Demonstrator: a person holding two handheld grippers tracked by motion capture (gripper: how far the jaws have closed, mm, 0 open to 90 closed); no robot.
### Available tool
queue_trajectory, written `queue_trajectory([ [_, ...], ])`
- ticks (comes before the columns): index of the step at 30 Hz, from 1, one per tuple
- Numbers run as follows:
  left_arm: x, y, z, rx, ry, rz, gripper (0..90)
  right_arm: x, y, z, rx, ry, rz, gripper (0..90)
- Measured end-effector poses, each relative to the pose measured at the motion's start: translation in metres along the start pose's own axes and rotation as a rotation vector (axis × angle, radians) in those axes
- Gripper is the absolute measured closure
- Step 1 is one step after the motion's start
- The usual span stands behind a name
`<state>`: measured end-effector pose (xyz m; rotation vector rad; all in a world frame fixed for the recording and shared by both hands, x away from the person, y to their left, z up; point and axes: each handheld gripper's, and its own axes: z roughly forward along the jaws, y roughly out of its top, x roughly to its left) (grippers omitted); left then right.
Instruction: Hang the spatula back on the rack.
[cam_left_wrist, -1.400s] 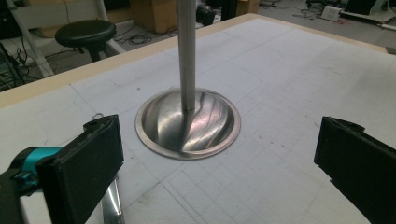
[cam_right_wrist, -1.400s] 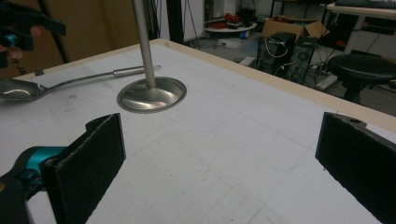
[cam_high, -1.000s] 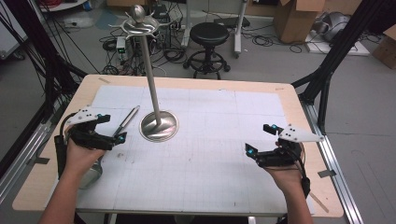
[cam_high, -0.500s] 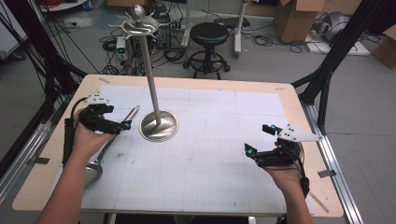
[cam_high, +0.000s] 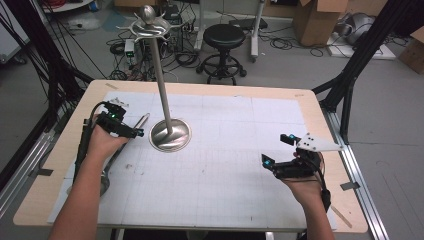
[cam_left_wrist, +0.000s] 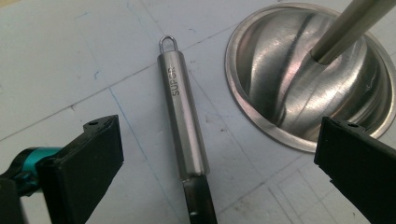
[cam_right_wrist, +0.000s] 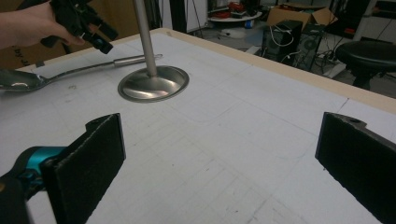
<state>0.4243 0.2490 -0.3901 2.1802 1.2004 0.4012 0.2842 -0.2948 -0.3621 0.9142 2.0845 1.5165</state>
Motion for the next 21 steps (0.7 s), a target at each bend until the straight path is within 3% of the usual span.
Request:
queue_trajectory([
  [3,0.003,0.002,0.011,0.055,0.011,-0.011,1.7,-0.001,0.0,0.0,0.001,0.001,-0.002,0.3],
  [12,0.015,0.001,0.03,0.115,0.031,-0.065,1.7,-0.002,-0.001,0.002,0.008,0.001,-0.006,0.3],
  [18,0.015,-0.001,0.039,0.147,0.059,-0.061,1.8,-0.001,-0.002,0.002,0.009,0.002,-0.002,0.3],
  [21,0.015,-0.002,0.042,0.164,0.049,-0.062,9.7,0.0,-0.001,0.003,0.014,0.005,-0.007,0.3],
])
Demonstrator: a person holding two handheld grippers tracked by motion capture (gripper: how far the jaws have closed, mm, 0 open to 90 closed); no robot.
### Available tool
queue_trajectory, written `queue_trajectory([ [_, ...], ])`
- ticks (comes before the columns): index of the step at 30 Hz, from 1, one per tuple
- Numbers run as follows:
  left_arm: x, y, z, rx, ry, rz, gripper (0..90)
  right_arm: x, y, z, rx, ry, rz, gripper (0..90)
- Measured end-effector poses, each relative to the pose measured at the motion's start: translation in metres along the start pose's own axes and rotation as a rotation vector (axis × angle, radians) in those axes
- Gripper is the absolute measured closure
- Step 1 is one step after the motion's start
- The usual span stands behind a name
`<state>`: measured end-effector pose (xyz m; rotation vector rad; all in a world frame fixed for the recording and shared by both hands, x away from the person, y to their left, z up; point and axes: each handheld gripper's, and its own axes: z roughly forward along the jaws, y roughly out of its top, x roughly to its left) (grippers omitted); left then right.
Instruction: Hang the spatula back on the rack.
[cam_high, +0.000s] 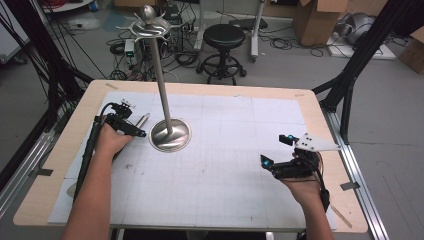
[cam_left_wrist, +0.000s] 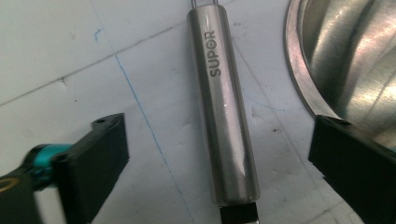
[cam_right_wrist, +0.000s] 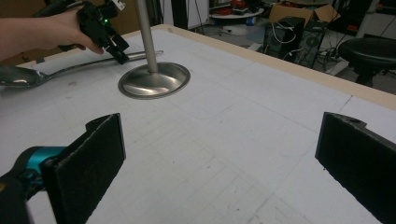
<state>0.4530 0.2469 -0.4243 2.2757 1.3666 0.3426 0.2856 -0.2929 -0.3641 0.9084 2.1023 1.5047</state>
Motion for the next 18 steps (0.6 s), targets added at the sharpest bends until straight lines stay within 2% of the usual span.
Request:
queue_trajectory([
  [1,-0.0002,-0.0006,0.0021,0.016,-0.014,0.001,14.4,-0.0003,-0.0001,0.0005,0.002,-0.001,-0.007,0.4],
  [2,-0.0021,-0.0009,0.003,0.02,0.002,0.021,16.7,-0.0003,-0.0002,0.0006,0.003,-0.003,-0.008,0.4],
  [9,-0.0031,-0.0014,0.0016,0.014,0.006,0.029,19.9,-0.0002,-0.0006,-0.001,0.001,-0.004,-0.007,0.4],
  [12,-0.0051,-0.0005,0.0002,0.018,0.001,0.041,26.7,0.0,-0.0005,-0.0008,0.004,0.0,-0.008,0.4],
  [14,-0.0067,-0.0001,-0.0007,0.017,-0.001,0.04,32.4,0.0,0.0,-0.0012,-0.002,0.003,-0.006,0.4],
  [18,-0.0069,0.0003,-0.0024,0.024,0.003,0.028,38.3,0.0015,-0.0008,-0.0001,0.005,0.009,-0.005,0.4],
])
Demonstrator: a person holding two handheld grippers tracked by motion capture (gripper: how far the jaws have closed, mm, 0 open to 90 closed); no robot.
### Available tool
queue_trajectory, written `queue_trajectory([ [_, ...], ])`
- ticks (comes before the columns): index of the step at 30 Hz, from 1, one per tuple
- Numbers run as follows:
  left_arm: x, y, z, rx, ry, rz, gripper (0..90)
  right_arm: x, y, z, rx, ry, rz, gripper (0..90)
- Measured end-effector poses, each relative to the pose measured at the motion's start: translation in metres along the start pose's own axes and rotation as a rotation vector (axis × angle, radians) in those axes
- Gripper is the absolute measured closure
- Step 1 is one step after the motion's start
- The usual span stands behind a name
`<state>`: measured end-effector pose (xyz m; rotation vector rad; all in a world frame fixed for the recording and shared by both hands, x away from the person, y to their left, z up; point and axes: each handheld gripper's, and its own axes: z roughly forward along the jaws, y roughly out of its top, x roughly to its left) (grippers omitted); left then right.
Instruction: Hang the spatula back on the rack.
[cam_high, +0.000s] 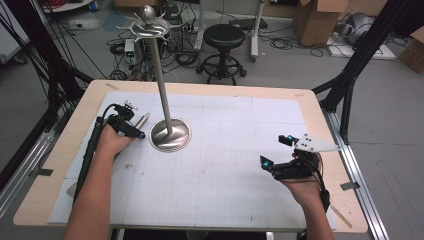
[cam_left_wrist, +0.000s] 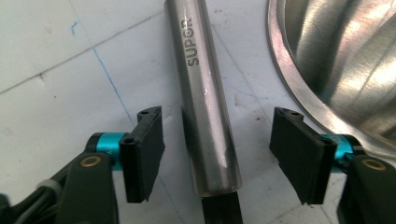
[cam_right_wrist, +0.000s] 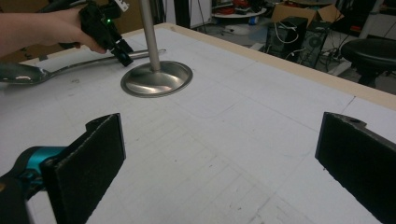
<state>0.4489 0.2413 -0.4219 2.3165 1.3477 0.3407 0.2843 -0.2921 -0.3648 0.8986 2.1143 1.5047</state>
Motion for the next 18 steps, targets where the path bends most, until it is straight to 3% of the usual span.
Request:
queue_trajectory([
  [1,0.0006,0.0001,-0.0013,0.001,0.004,-0.007,41.5,0.0003,-0.0005,0.0009,0.002,0.003,-0.001,0.4],
  [4,0.0022,-0.0011,-0.0037,-0.004,0.017,-0.018,64.3,0.002,-0.0022,0.0053,0.02,0.012,-0.008,0.4],
  [12,0.0001,0.0,-0.0036,0.006,0.029,-0.017,64.7,0.0027,-0.0021,0.0055,0.021,0.009,-0.012,0.4],
  [18,-0.0035,0.0016,-0.0037,0.017,0.053,-0.044,66.6,0.0022,-0.002,0.0051,0.019,0.007,-0.01,0.4],
])
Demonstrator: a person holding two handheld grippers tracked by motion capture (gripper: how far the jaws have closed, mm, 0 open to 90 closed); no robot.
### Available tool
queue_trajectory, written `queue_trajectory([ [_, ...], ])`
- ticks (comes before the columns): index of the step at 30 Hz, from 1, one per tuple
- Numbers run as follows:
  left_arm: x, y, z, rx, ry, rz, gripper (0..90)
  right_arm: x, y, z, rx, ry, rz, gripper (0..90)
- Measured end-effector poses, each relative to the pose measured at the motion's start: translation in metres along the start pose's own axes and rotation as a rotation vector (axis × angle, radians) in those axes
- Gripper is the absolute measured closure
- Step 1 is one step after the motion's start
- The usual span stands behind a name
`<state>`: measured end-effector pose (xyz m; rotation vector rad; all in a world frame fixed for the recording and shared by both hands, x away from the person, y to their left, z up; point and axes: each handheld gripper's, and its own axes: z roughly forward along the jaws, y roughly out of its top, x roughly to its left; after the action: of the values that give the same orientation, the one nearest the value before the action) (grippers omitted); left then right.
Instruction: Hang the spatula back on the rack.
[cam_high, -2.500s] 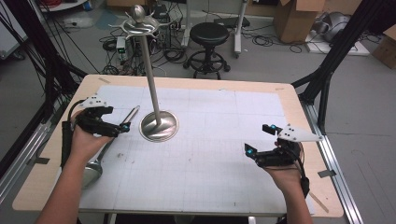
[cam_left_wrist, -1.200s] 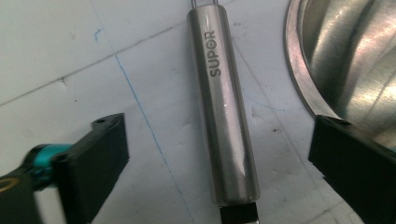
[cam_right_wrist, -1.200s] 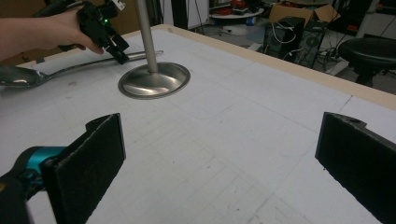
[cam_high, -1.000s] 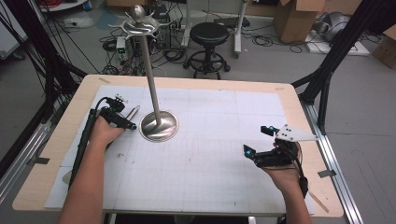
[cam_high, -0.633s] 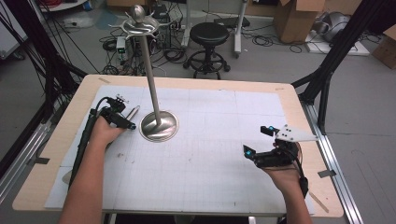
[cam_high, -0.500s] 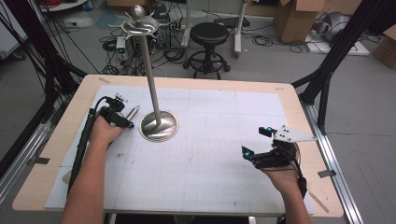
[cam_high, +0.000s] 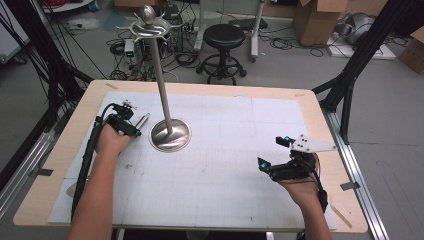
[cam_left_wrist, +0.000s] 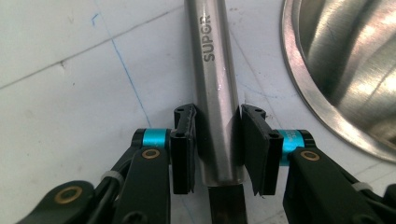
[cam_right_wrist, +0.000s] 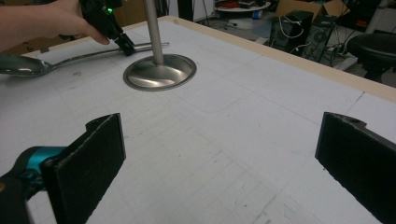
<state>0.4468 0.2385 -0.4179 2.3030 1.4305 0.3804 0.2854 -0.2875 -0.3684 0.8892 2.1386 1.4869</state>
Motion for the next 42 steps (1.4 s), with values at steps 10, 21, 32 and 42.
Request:
queue_trajectory([
  [10,-0.002,-0.001,-0.003,-0.006,-0.003,0.042,68.7,-0.001,-0.001,0.0,0.002,-0.002,-0.003,0.4],
  [21,0.005,-0.008,-0.049,-0.163,-0.047,-0.001,68.9,-0.001,-0.001,-0.001,0.004,-0.002,0.007,0.4],
  [32,0.014,-0.018,-0.107,-0.435,-0.121,-0.028,69.1,0.0,-0.001,0.0,0.002,0.0,-0.002,0.4],
  [42,0.008,-0.02,-0.131,-0.576,-0.169,0.003,69.1,0.0,-0.001,0.0,0.007,-0.001,-0.001,0.4],
])
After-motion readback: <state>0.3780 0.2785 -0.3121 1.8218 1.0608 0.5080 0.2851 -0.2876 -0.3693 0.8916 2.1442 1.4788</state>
